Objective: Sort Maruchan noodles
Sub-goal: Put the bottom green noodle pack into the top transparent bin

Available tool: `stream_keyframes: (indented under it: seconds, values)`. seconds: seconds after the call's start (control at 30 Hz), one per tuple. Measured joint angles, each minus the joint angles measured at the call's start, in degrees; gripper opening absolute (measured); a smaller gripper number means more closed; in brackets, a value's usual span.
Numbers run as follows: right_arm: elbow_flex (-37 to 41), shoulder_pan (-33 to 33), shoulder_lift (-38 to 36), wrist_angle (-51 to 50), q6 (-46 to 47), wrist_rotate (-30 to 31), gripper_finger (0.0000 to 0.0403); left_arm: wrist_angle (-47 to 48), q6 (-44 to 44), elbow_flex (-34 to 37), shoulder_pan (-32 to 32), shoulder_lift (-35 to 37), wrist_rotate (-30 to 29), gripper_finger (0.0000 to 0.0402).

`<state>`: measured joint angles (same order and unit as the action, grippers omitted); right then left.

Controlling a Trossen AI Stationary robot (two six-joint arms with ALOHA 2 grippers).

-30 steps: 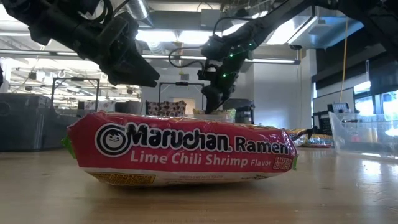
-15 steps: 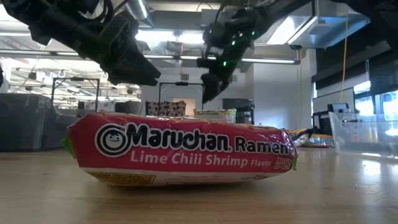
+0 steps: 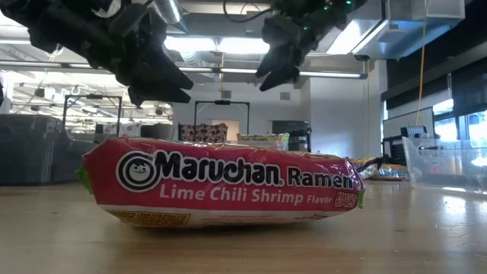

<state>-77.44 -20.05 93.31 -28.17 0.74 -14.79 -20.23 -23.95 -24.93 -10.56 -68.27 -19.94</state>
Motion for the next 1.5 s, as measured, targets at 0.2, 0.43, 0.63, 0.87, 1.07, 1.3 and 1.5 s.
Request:
stream_keyframes:
  seconds: [0.2, 0.43, 0.63, 0.87, 1.07, 1.3, 1.5]
  values:
    - [13.0, 9.5, -1.5, 10.7, 4.1, -3.7, 0.0264, 0.1, -4.0, 0.0, -4.5, 0.0, 0.2, 0.0192]
    - [23.4, 21.5, -1.3, 28.2, 4.8, -5.0, 0.0264, 0.5, -7.1, 0.0, -9.8, 0.0, -1.7, 0.0192]
    - [26.6, 29.7, 1.9, 39.4, 4.9, 1.7, 0.0264, 0.9, -7.2, 0.0, -11.6, 0.0, -4.6, 0.0192]
    - [26.4, 35.0, 8.5, 49.5, 4.9, 2.1, 0.0264, 2.2, -7.5, 0.0, -12.4, 0.0, -4.4, 0.0192]
    - [23.4, 35.1, 14.3, 50.4, 5.1, 2.6, 0.0264, 2.2, -7.9, 0.0, -12.6, 0.0, -4.7, 0.0192]
    - [21.0, 35.1, 18.1, 46.7, 3.7, 1.2, 0.0264, 2.3, -9.6, 0.0, -13.6, 0.0, -5.0, 0.0192]
    - [20.9, 35.1, 18.2, 41.4, 3.3, 4.2, 0.0264, 2.2, -10.5, 0.0, -14.8, 0.0, -6.6, 0.0192]
